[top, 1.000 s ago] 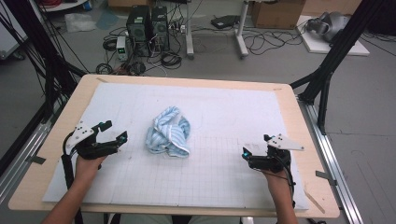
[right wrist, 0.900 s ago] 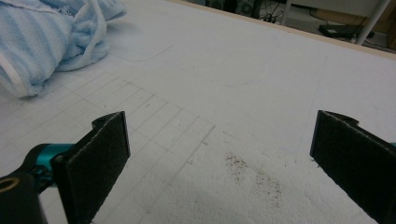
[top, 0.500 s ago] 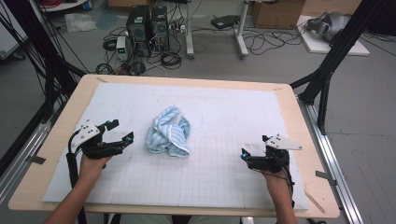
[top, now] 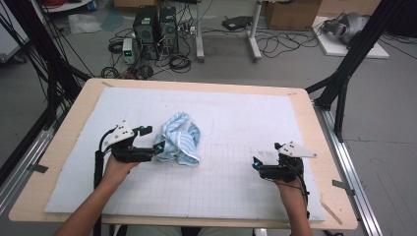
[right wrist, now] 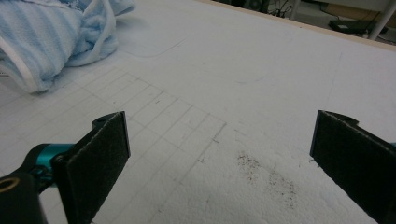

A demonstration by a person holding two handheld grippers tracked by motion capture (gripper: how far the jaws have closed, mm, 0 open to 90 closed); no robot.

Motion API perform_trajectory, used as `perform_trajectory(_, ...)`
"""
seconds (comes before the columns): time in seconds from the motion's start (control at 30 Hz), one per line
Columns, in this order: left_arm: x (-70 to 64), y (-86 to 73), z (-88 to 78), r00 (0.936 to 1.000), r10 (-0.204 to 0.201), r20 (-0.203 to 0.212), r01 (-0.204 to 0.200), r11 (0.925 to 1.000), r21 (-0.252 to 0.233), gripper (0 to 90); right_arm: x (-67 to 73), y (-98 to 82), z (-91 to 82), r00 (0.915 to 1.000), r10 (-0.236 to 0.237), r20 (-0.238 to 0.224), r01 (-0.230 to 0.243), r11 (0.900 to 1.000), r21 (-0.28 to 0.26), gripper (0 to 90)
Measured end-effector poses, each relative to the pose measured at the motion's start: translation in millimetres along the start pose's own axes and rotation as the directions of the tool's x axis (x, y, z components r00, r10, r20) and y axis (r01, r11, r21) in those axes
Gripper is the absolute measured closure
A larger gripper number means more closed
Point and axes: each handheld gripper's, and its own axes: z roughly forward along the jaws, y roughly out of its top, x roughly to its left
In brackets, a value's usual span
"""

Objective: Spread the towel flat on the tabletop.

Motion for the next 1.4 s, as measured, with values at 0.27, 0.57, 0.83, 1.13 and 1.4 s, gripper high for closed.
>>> perform_trajectory(0.27, -7.8, 4.7, 35.9, 0.9988, 0.035, -0.035, -0.031, 0.9941, 0.104, 20.7, 0.1, -0.6, 2.4, 1.0, -0.003, -0.006, 0.003, 1.0, 0.015, 3.8)
perform_trajectory(0.57, -5.9, -10.6, 60.2, 0.9943, 0.057, -0.09, -0.034, 0.9698, 0.242, 21.5, 0.5, -1.0, 3.5, 1.0, 0.002, -0.005, -0.001, 1.0, 0.024, 3.8)
perform_trajectory(0.83, 0.9, -7.0, 59.7, 1.0, -0.002, 0.0, 0.002, 0.9771, 0.213, 68.0, 0.6, -1.5, 4.5, 1.0, 0.002, -0.008, -0.002, 1.0, 0.027, 3.8)
perform_trajectory(1.13, 23.4, 4.1, 27.7, 0.9951, -0.098, -0.012, 0.099, 0.9913, 0.087, 69.0, 2.8, -1.8, 7.7, 0.9998, 0.002, -0.018, -0.001, 0.999, 0.038, 3.8)
perform_trajectory(1.4, 52.9, 0.1, -2.7, 0.9846, -0.143, -0.101, 0.147, 0.9884, 0.038, 68.5, 8.0, -0.3, 15.4, 0.9993, -0.006, -0.036, 0.008, 0.999, 0.05, 3.8)
